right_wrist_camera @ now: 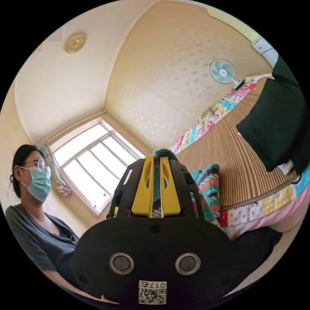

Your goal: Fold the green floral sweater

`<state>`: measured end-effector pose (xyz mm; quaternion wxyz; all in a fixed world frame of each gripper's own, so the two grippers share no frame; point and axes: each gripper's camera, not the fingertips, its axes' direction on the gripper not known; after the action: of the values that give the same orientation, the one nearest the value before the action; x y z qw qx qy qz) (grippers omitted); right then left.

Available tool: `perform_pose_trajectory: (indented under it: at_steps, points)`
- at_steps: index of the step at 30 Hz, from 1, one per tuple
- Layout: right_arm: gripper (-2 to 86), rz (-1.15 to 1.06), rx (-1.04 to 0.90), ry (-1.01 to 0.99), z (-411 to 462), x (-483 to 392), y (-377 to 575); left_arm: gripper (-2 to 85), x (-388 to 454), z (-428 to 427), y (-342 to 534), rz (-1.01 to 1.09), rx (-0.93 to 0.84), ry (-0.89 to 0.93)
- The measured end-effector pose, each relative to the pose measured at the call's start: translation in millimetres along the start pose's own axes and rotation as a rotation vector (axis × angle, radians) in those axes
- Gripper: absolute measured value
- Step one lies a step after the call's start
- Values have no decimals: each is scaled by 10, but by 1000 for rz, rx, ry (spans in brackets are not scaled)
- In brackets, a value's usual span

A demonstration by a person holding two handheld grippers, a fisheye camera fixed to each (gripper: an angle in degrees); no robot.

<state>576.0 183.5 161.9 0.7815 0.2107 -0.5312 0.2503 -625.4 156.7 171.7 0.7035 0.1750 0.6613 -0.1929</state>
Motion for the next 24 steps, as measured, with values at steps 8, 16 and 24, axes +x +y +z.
perform_pose_trajectory:
  at_steps: [8, 16, 24]
  points:
    - [25, 49, 64, 332, 1337, 472, -594, 39, -738, 1046, -705, -49, 69, -273]
    - [43, 160, -210, 498, 2560, 1464, -408, 46, -1533, 1845, -786, -18, -20, -529]
    - [121, 58, -190, 430, 2734, 1075, -332, 124, -1137, 1683, -576, 138, 59, -371]
